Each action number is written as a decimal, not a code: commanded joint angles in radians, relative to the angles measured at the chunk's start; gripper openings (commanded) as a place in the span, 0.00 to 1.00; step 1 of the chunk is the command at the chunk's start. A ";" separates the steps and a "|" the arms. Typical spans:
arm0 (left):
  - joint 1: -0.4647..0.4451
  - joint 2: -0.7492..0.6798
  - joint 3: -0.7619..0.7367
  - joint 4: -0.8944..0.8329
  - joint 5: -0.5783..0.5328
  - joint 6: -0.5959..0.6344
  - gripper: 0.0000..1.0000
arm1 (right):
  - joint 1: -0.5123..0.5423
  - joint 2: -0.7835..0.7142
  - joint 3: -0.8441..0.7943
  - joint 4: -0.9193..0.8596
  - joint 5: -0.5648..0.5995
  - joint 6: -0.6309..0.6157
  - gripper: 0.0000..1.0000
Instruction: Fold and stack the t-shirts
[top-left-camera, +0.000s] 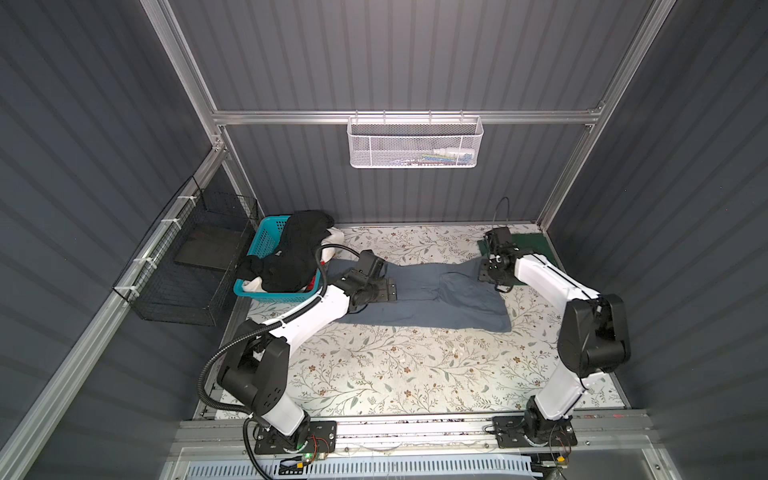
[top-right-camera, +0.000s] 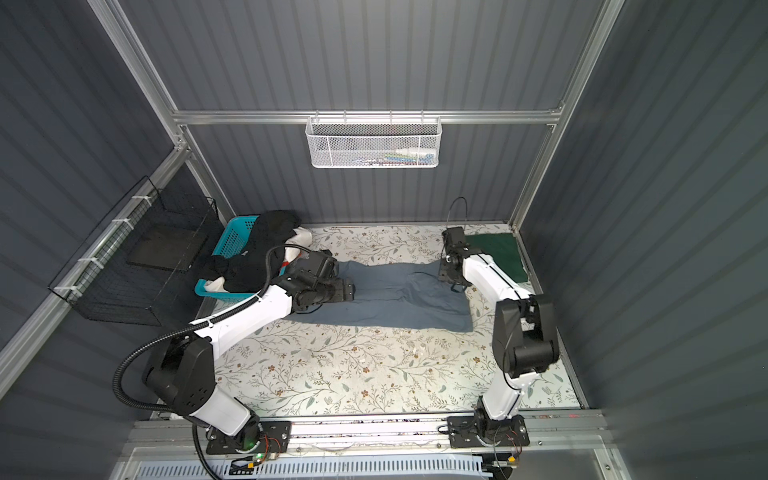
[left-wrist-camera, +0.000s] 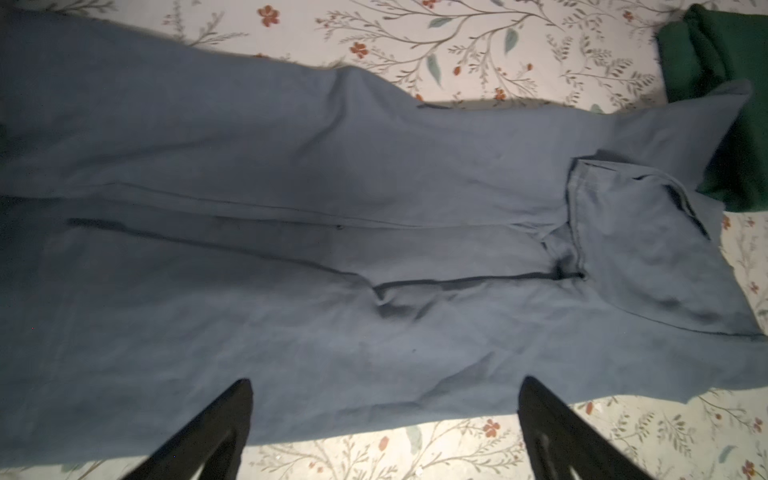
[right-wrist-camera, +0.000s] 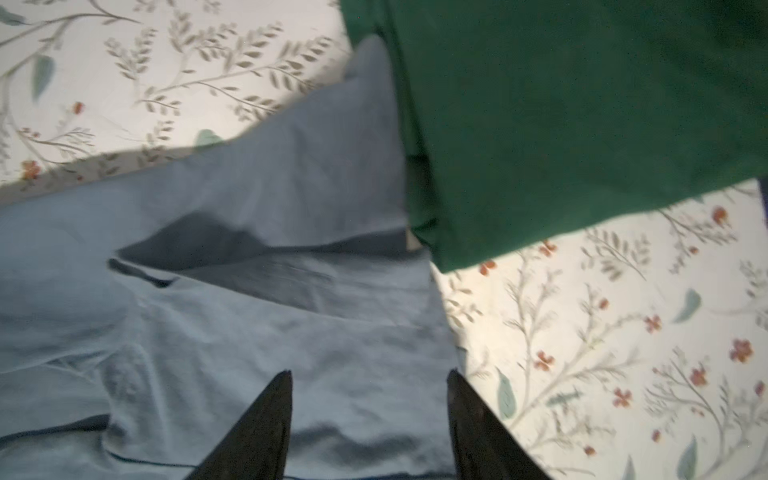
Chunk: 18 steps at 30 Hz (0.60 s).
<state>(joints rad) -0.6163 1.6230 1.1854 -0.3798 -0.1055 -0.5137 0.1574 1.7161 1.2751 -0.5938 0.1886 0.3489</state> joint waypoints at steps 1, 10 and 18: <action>-0.037 0.068 0.090 0.037 0.050 0.038 1.00 | -0.060 -0.008 -0.119 0.055 -0.097 0.070 0.57; -0.137 0.288 0.324 0.126 0.087 0.117 1.00 | -0.130 0.071 -0.109 0.116 -0.263 0.051 0.47; -0.199 0.411 0.394 0.164 0.112 0.154 1.00 | -0.136 0.135 -0.074 0.129 -0.251 0.045 0.44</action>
<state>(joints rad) -0.8055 2.0144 1.5440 -0.2314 -0.0212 -0.3912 0.0280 1.8294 1.1751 -0.4633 -0.0425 0.3962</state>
